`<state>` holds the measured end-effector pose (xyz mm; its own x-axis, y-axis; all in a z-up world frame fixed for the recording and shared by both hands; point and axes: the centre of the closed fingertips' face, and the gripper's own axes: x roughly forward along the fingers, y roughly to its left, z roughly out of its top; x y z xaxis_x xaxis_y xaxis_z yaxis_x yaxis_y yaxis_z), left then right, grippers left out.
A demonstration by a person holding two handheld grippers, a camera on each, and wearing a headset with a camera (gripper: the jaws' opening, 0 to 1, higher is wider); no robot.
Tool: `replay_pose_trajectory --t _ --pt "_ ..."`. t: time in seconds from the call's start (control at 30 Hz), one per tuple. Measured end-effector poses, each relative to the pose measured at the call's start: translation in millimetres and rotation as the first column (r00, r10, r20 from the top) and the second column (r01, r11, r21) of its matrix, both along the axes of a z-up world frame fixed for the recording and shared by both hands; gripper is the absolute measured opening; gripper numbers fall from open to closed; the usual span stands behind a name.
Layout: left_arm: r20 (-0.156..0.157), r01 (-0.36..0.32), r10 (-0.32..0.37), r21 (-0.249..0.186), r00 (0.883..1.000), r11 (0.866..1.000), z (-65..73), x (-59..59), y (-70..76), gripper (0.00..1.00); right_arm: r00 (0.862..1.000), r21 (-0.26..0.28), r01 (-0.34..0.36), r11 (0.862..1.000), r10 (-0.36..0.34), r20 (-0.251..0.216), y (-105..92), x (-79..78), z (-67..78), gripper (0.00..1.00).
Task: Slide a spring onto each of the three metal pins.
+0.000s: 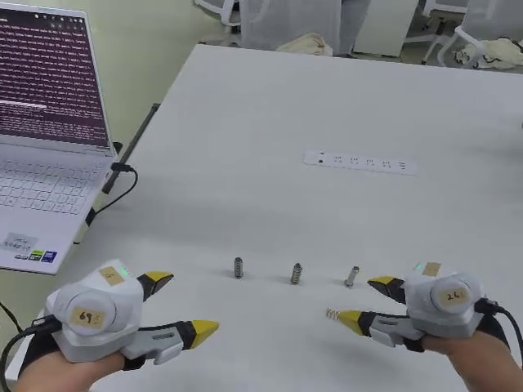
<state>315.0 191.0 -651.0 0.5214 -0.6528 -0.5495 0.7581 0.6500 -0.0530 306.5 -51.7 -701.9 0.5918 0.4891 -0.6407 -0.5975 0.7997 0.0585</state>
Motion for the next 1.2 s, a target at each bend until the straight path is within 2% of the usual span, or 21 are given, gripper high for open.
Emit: replay_pose_trajectory --t 0.47,0.67,0.93,1.2 --pt "-0.001 0.001 -0.001 0.002 1.000 1.000 -1.2 1.4 1.6 0.59 0.992 0.035 0.113 0.993 -0.114 0.046 -26.5 -25.3 18.7 0.56" --pt "-0.001 0.001 -0.001 0.001 1.000 1.000 -0.6 2.4 2.0 0.59 0.990 0.035 0.137 0.990 -0.139 0.038 -33.7 -37.8 16.2 0.60" --pt "-0.005 0.009 -0.009 0.006 1.000 1.000 -1.4 1.1 0.4 0.59 0.986 0.047 0.163 0.985 -0.165 0.039 -37.7 -53.0 20.1 0.63" --pt "-0.008 0.020 -0.020 0.010 1.000 1.000 -1.9 1.6 -3.1 0.59 0.982 0.062 0.181 0.982 -0.183 0.042 -40.9 -59.1 24.4 0.67"
